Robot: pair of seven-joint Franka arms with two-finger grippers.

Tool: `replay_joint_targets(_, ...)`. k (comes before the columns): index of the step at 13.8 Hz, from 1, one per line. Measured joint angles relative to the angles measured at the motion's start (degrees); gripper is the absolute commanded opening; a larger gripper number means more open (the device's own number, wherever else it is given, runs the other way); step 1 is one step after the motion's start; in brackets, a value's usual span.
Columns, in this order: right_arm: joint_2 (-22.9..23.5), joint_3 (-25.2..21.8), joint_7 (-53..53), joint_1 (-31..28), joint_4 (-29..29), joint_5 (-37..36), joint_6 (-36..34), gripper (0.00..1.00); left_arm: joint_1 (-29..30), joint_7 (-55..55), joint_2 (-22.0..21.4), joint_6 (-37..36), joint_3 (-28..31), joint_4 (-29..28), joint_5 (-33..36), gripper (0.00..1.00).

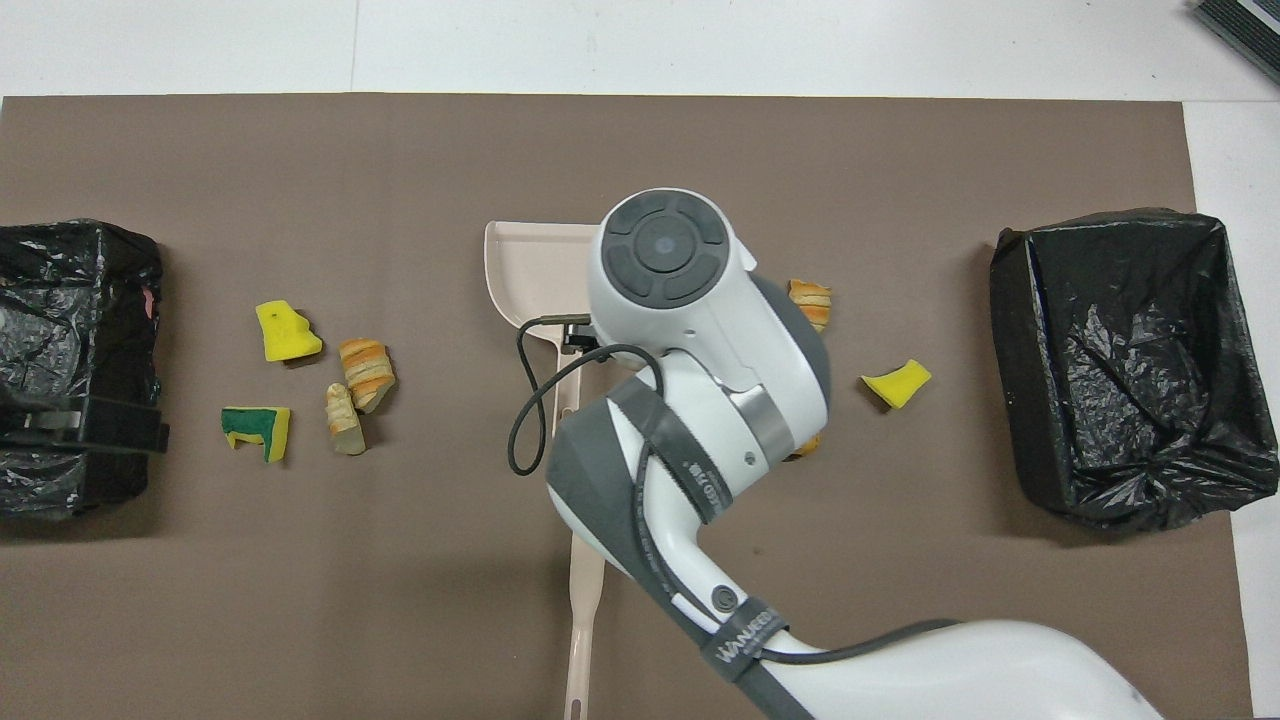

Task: Sweep and dump trash in bin
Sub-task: 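Grasp the beige dustpan handle with the right gripper and lift it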

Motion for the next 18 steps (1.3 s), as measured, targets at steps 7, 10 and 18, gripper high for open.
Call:
replay_joint_targets(7,10.1,0.0,3.0,5.8,3.3,-4.1,5.9,0.91,-0.1,0.0,-1.7,0.0,0.0,-2.0,0.0,1.00)
replay_joint_targets(10,11.0,0.0,3.0,5.8,3.5,-4.3,7.4,0.55,-0.1,0.0,-1.7,0.0,0.1,-2.1,0.0,1.00)
replay_joint_targets(18,10.9,-0.4,2.9,5.3,4.4,-4.3,7.5,0.00,-0.2,1.1,-1.8,0.7,0.1,-2.4,-0.5,1.00)
